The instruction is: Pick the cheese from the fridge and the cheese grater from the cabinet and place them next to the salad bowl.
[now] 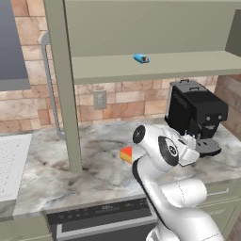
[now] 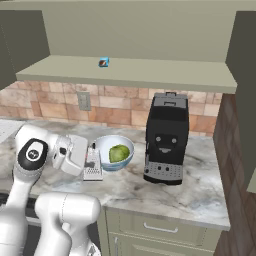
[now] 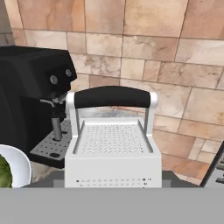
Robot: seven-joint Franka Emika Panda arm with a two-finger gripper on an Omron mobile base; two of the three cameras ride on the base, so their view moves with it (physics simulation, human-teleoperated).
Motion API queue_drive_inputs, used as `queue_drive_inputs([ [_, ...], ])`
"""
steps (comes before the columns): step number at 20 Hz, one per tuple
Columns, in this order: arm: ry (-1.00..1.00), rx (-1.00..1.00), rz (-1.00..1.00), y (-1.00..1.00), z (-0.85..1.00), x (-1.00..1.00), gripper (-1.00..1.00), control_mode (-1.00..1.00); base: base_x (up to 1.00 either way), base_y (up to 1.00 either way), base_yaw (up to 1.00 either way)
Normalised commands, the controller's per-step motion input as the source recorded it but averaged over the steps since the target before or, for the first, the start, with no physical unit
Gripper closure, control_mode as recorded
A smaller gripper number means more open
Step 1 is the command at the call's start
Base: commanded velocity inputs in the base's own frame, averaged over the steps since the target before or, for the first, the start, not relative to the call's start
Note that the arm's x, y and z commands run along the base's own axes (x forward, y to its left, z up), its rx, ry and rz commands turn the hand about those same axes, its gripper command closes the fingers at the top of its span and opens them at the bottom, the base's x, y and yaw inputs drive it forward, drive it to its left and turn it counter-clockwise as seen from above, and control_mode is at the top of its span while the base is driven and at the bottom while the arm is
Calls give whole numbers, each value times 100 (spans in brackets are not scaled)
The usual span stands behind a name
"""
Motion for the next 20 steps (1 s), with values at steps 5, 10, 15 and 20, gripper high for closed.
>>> queue_drive_inputs([
  [5, 3, -5, -14, -35, -26, 19, 100, -100, 0, 0, 0],
  [10, 1, -7, -13, -22, -29, 22, 100, -100, 0, 0, 0],
  [15, 4, -1, -12, -23, -24, 23, 100, -100, 0, 0, 0],
  [20, 6, 0, -9, -11, -26, 27, 100, -100, 0, 0, 0],
])
